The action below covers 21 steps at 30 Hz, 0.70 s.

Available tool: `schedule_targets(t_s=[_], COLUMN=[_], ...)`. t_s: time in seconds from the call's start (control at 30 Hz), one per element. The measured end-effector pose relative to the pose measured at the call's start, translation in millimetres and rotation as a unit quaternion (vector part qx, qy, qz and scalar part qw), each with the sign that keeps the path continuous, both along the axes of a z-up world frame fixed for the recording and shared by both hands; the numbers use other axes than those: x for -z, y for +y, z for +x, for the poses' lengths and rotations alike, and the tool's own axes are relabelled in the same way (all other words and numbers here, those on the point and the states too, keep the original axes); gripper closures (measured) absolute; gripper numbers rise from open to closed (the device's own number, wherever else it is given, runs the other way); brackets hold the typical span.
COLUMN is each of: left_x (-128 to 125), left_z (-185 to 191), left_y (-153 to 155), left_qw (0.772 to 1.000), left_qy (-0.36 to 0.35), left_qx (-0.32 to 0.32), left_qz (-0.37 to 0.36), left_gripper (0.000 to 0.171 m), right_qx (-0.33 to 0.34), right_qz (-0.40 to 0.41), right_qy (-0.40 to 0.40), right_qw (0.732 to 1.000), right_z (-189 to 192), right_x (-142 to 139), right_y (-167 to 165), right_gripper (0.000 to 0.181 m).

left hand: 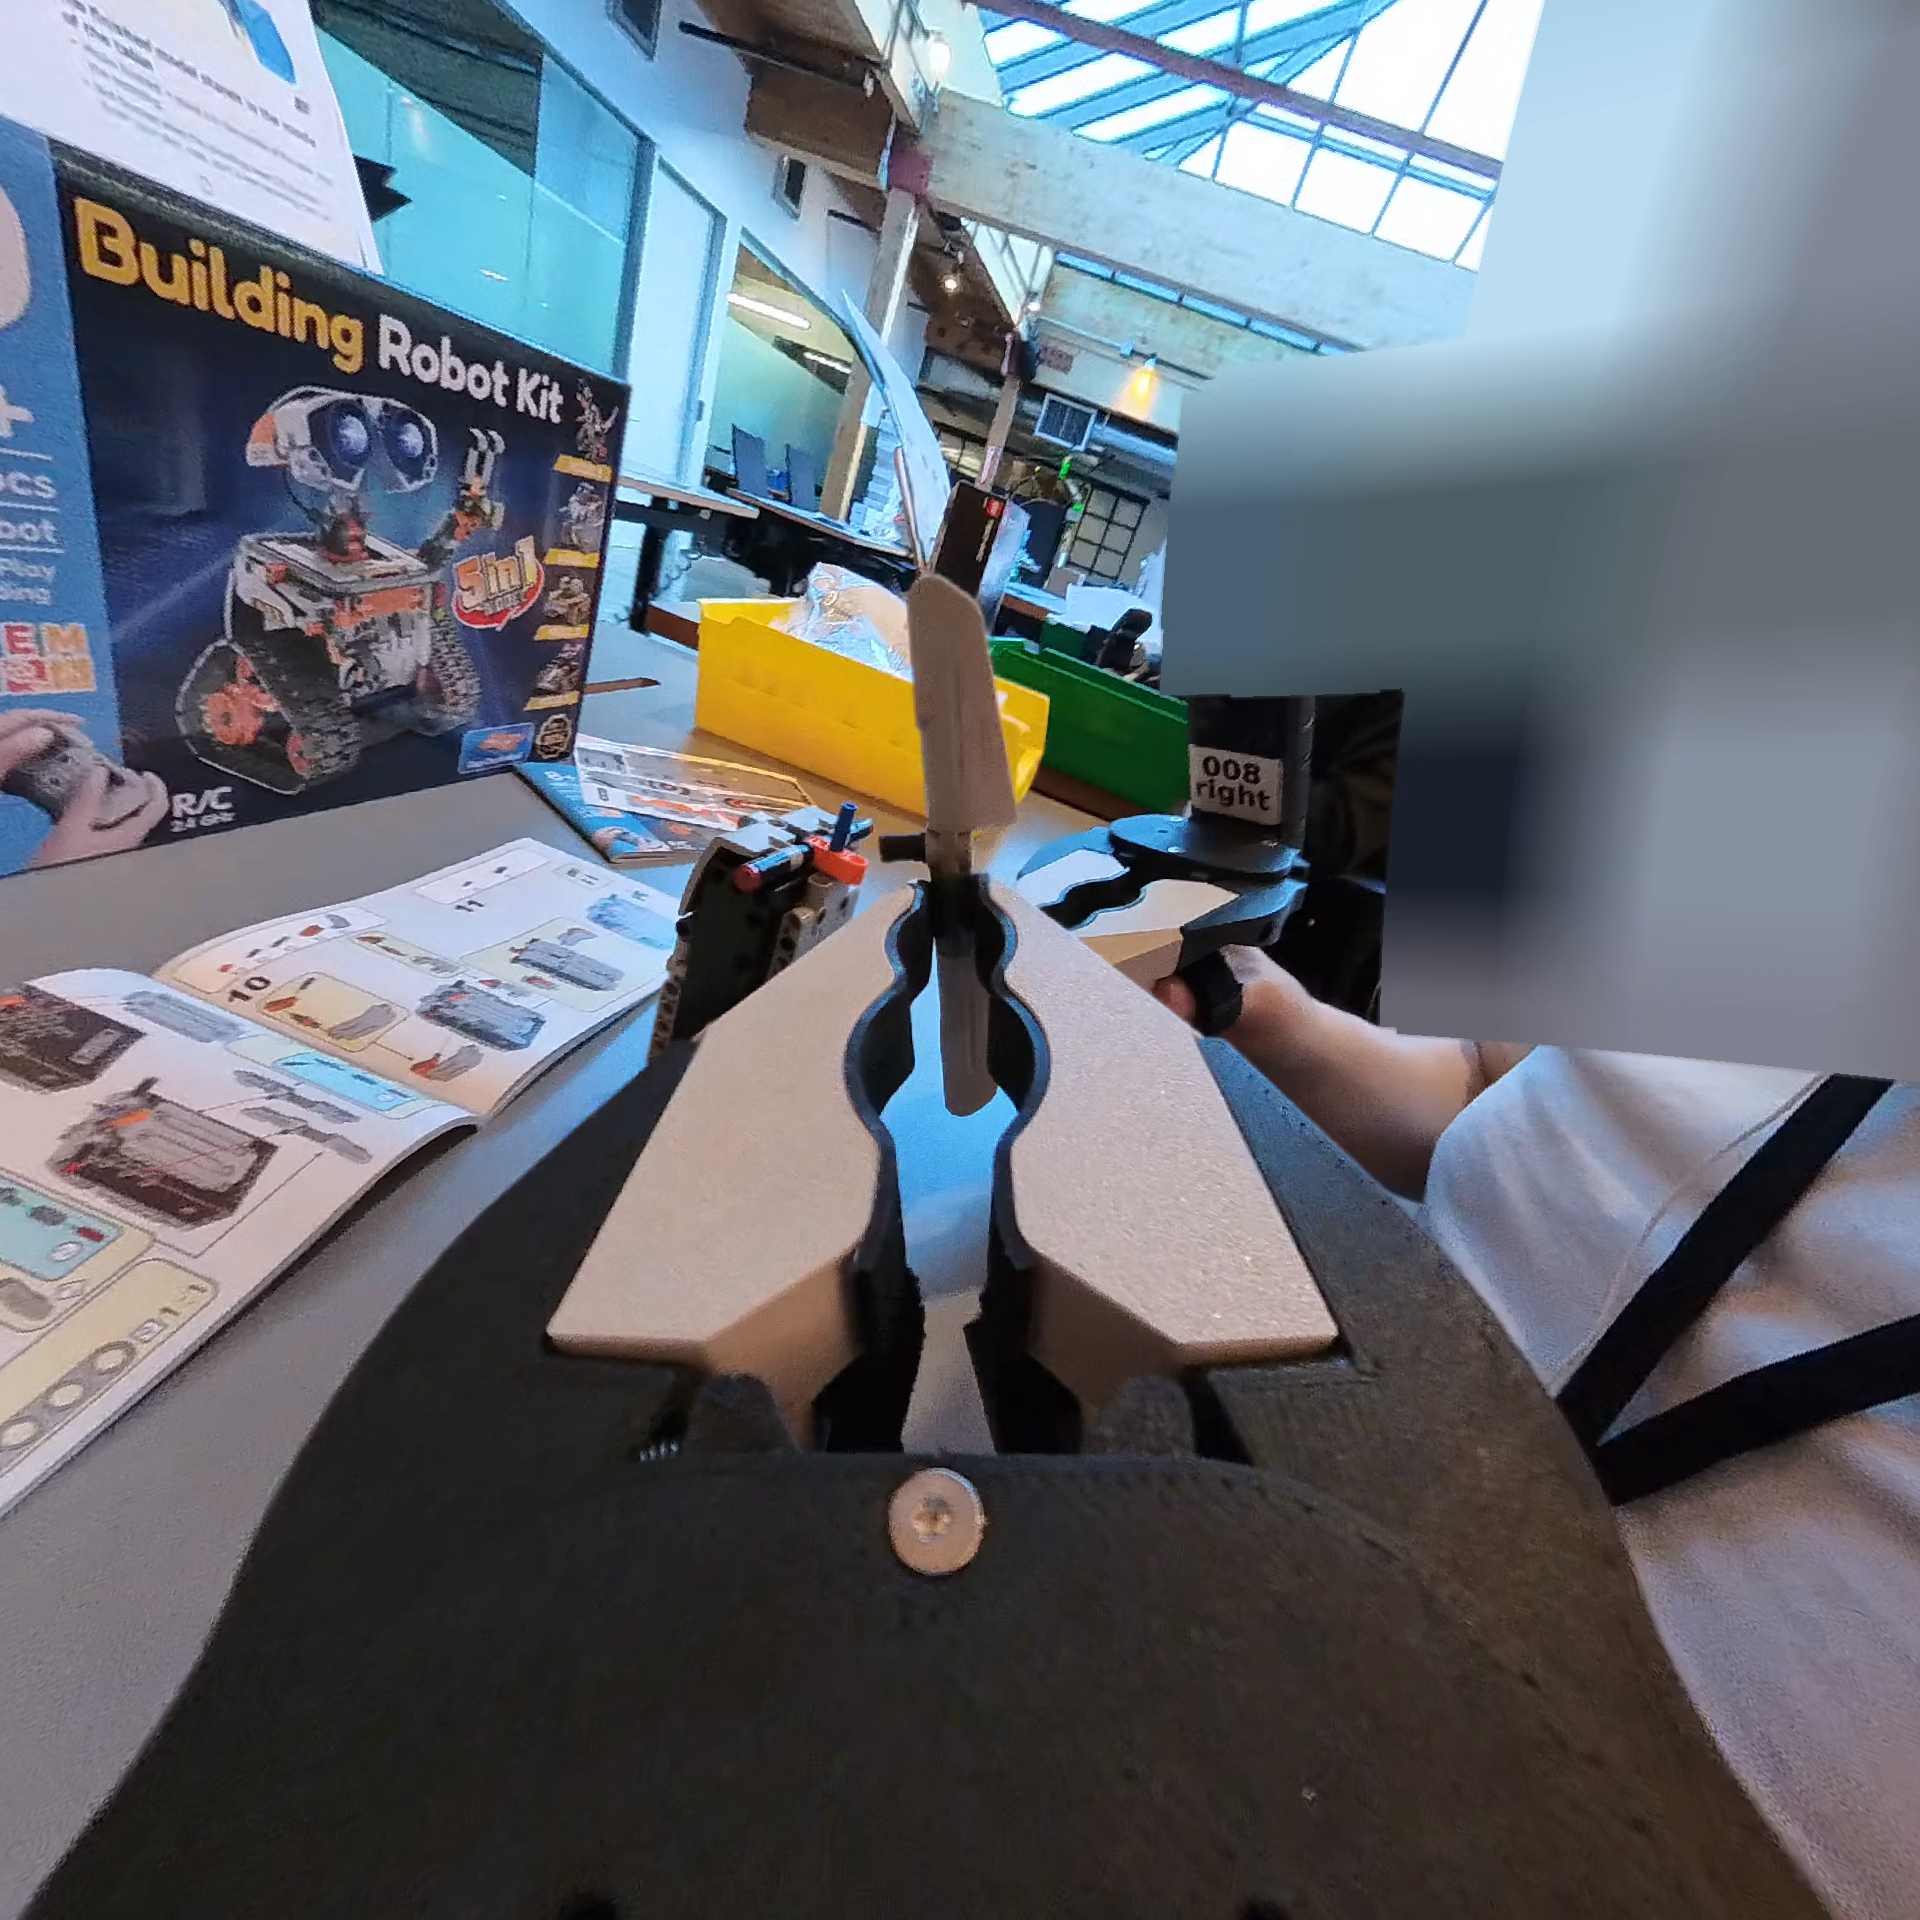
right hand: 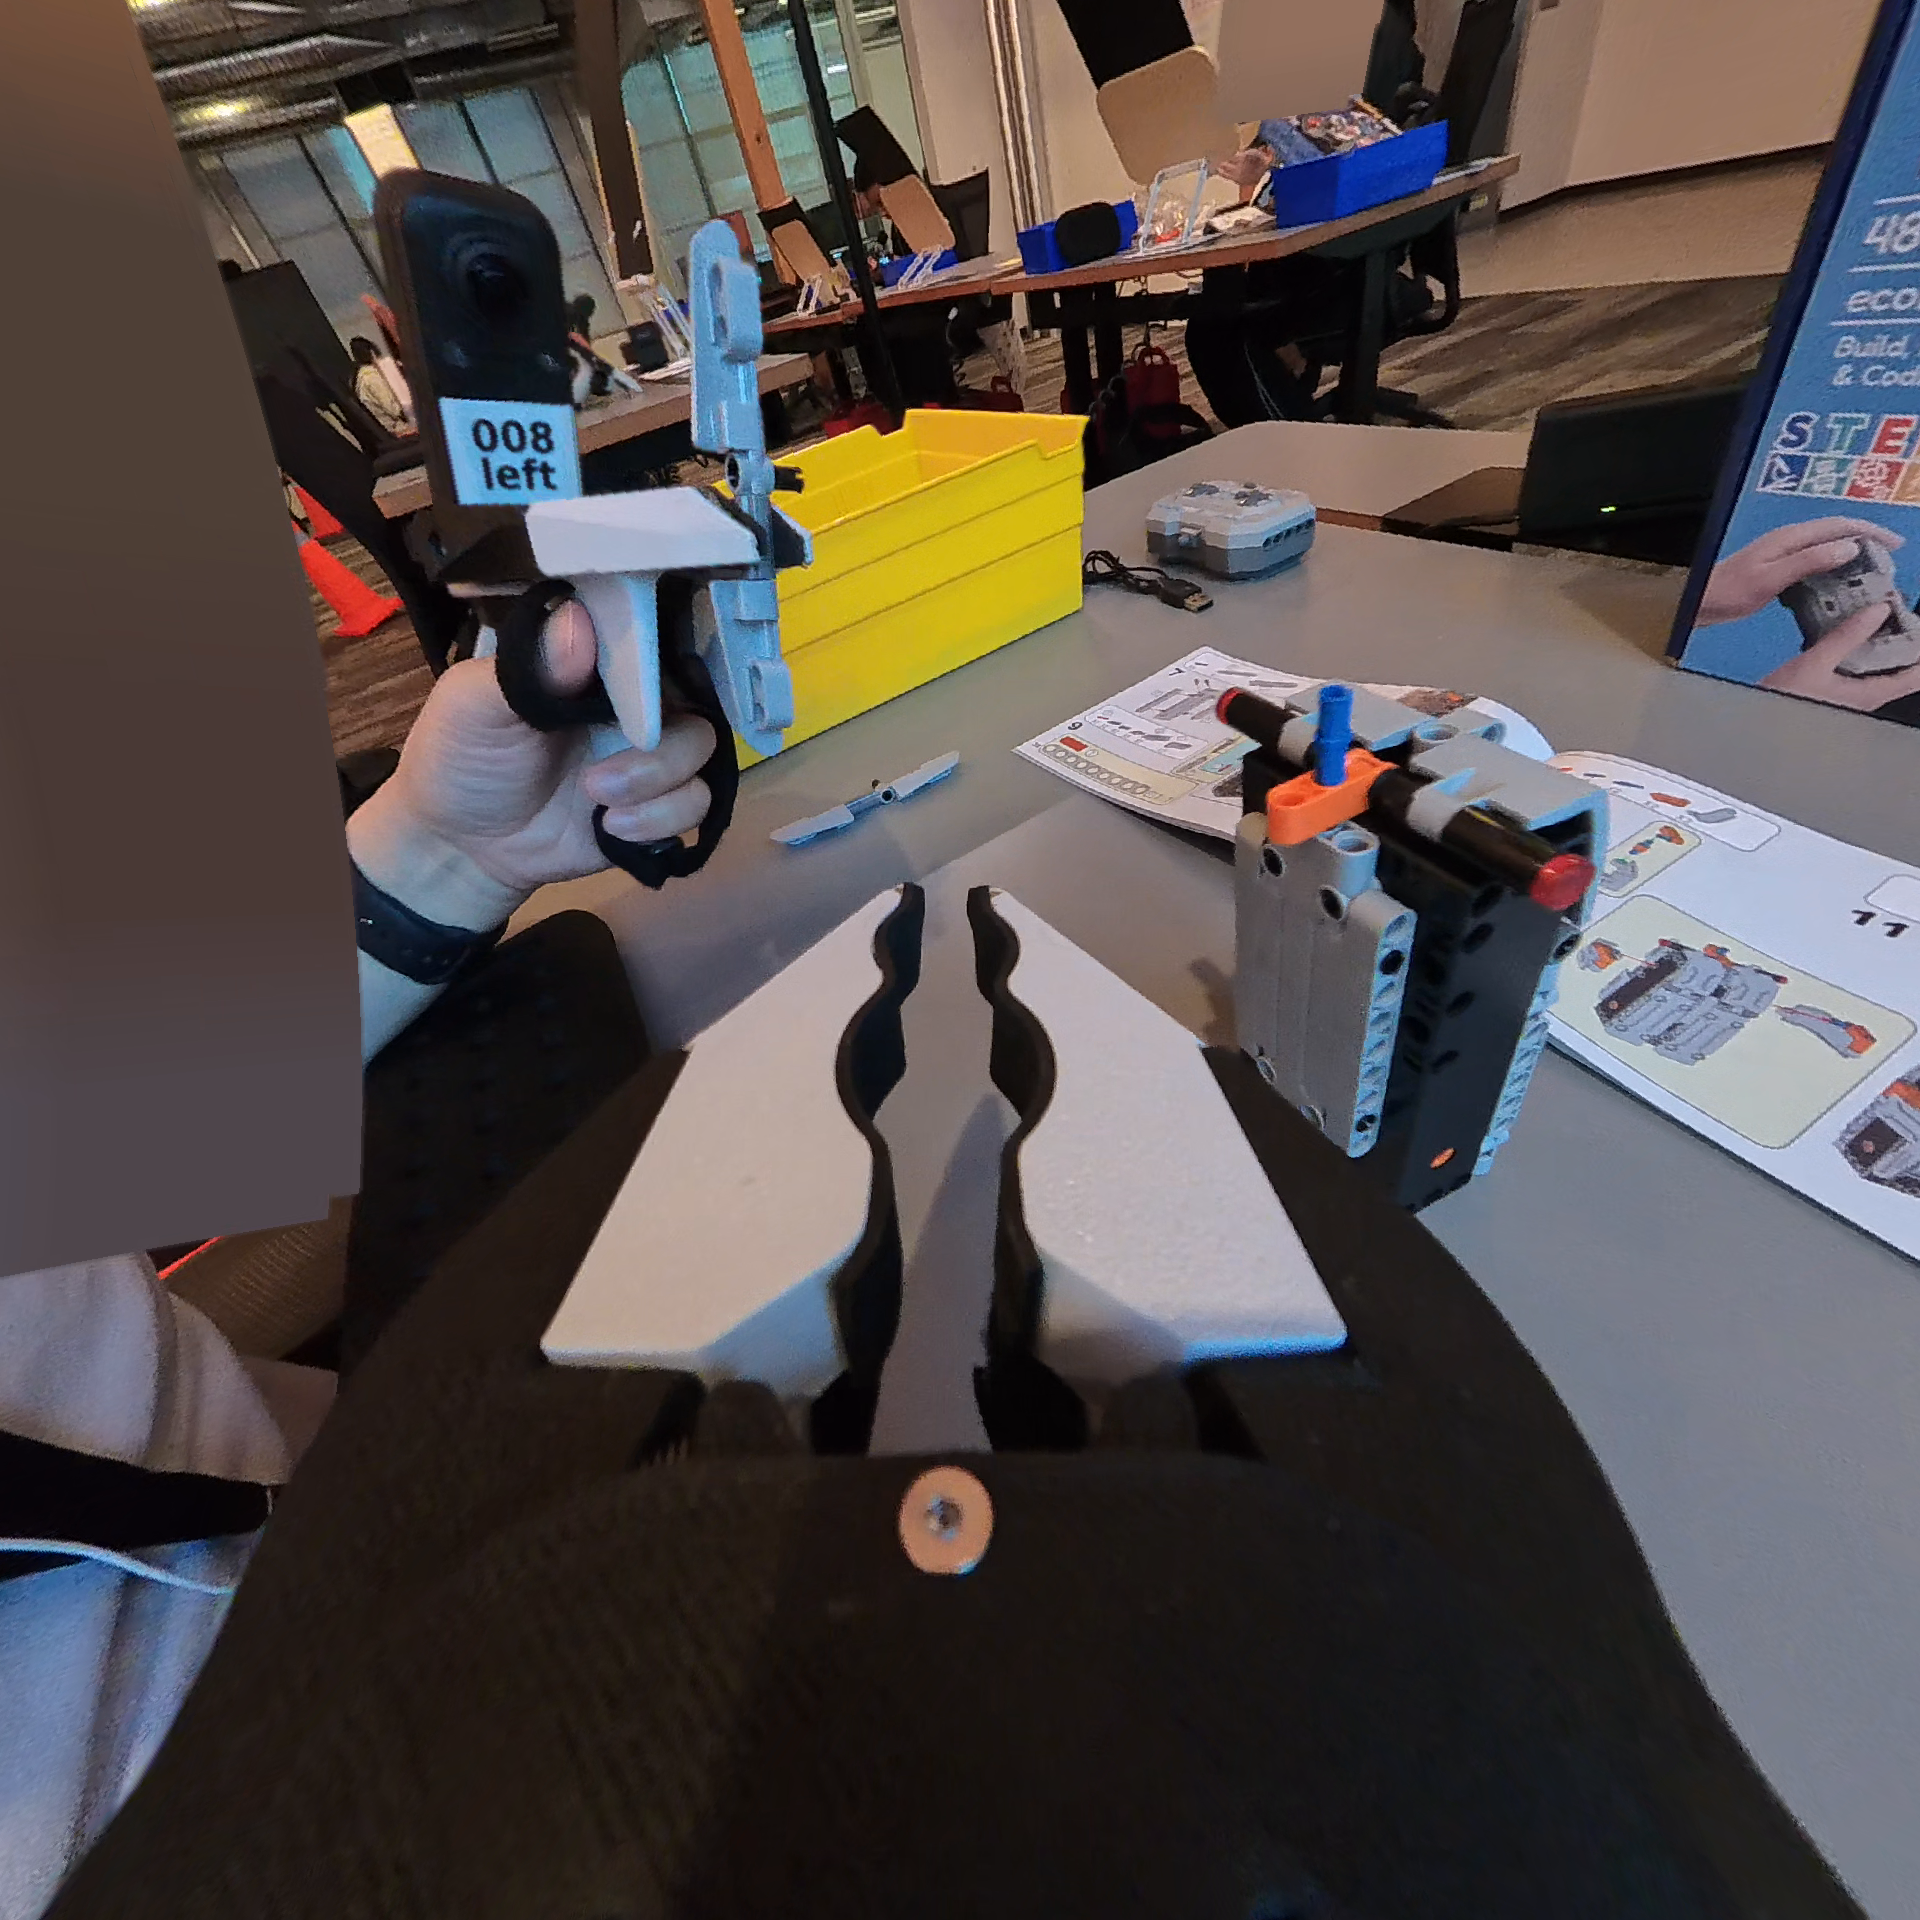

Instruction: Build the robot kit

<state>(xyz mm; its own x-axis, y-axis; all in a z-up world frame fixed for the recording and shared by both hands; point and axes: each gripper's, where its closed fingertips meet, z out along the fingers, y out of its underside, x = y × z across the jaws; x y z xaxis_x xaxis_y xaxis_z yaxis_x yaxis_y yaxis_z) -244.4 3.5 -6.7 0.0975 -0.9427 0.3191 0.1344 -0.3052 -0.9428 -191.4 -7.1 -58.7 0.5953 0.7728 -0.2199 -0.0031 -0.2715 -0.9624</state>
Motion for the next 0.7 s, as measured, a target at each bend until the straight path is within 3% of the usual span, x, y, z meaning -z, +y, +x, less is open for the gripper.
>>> schedule_targets(t_s=[0.2, 0.3, 0.37, 0.43, 0.57, 0.7], left_x=[4, 23, 39, 51, 55, 59], left_z=[3, 11, 12, 13, 29, 31], left_y=[-6, -1, 13, 19, 9, 12], left_qw=[1.0, 0.996, 0.985, 0.973, 0.966, 0.959], left_qy=[0.009, 0.079, 0.136, 0.178, 0.207, 0.224], left_qx=[0.012, -0.03, -0.096, -0.135, -0.133, -0.142], left_qz=[0.001, 0.03, 0.036, 0.052, 0.084, 0.094], left_gripper=[0.167, 0.167, 0.167, 0.166, 0.166, 0.166], right_qx=[-0.027, -0.033, -0.025, -0.023, -0.021, 0.006], right_qz=[0.039, 0.086, 0.101, 0.09, 0.032, 0.021], right_qy=[0.007, 0.015, 0.001, -0.025, -0.012, 0.009], right_qw=[0.999, 0.996, 0.995, 0.995, 0.999, 1.0], right_z=[-8, -11, -14, -21, -36, -34], right_x=[-11, -26, -31, -30, -29, -34], right_y=[-9, -14, -10, -4, 7, 20], right_gripper=[0.174, 0.169, 0.164, 0.157, 0.155, 0.168])
